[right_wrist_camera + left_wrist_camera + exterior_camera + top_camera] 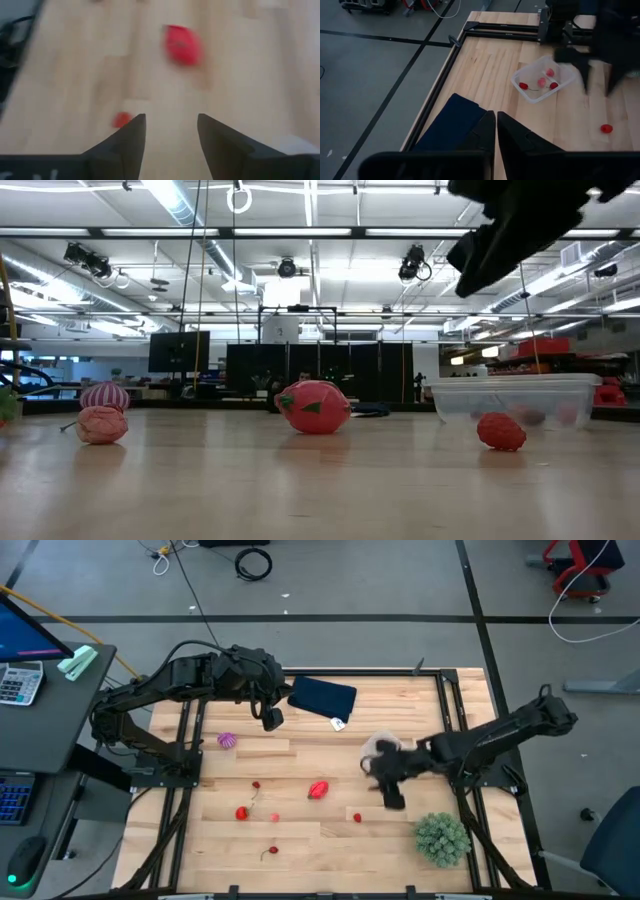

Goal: Pick and placing Produce into tupperware
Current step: Put the raspberry into the transparent bin

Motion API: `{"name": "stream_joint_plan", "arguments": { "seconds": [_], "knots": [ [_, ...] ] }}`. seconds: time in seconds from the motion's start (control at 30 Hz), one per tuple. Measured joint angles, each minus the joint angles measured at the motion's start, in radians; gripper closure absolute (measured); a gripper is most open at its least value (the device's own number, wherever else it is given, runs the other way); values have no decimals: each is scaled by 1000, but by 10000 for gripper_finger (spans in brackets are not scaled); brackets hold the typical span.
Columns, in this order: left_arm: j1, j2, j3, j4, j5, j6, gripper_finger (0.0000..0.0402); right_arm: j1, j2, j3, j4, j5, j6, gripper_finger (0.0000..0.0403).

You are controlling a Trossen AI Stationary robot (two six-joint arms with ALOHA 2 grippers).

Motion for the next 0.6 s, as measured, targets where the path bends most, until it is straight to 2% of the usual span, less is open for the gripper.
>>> {"name": "stream_joint_plan", "arguments": {
  "seconds": [0.17,0.3,0.43,0.6],
  "knots": [
    [0,0,0,0,0,0,374,137,154,0,112,1,-63,217],
    [0,0,0,0,0,0,378,202,300,-1,225,39,-144,217],
    [0,0,0,0,0,-1,372,205,393,-2,285,100,-179,208],
    [0,0,0,0,0,-22,366,184,446,-2,293,92,-132,190]
  ]
}}
